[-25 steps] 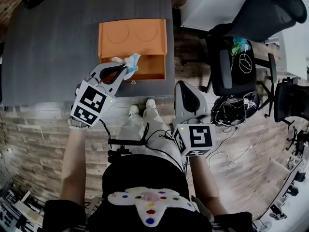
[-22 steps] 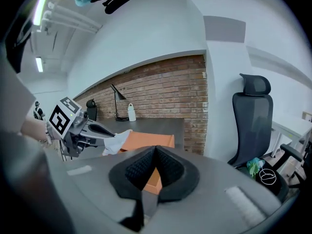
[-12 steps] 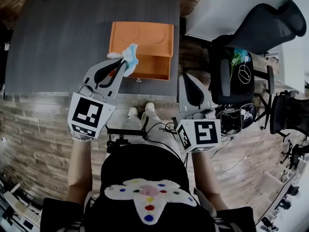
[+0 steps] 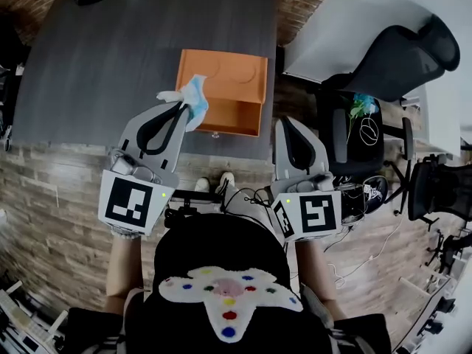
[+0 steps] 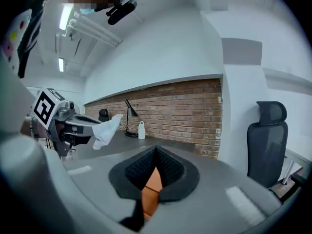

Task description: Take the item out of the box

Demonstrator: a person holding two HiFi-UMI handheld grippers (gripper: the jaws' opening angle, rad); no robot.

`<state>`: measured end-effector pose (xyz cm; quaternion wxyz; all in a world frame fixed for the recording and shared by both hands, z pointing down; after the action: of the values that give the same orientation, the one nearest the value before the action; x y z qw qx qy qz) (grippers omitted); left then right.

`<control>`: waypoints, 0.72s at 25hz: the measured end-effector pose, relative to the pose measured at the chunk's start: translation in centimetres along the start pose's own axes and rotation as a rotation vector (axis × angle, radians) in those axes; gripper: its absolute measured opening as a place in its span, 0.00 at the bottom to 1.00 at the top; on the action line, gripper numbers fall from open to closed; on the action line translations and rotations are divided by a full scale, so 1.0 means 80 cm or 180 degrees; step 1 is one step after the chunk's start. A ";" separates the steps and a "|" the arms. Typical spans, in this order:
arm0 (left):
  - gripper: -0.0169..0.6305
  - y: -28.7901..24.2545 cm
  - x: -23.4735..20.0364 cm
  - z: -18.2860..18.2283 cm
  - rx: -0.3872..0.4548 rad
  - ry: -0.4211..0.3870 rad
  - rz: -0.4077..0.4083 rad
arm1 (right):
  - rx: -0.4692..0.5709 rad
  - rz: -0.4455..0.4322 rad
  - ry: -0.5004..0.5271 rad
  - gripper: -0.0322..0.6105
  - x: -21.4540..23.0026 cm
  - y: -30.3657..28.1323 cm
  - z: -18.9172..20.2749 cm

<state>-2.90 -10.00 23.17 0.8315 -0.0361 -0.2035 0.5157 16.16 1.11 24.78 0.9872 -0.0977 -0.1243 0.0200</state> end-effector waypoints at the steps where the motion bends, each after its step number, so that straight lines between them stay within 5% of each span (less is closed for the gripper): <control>1: 0.05 0.004 -0.001 -0.002 0.0007 0.0008 -0.0030 | 0.0011 -0.0010 0.0009 0.06 -0.001 0.000 -0.002; 18: 0.05 0.036 0.006 0.000 -0.0027 0.0084 -0.0152 | 0.0045 -0.0037 0.0101 0.06 -0.012 0.013 -0.005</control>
<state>-5.15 -8.25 22.56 0.8460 -0.0415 -0.1956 0.4944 15.28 2.02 23.94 0.9898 -0.0903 -0.1091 0.0136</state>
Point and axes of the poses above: the fingertips, and each gripper's own axes: y backward along the fingers, x to its right, z out of its underside, the point moved 7 cm from there along y, backward along the fingers, and after that the axes turned 14 degrees about -y, right-handed, at the moved point
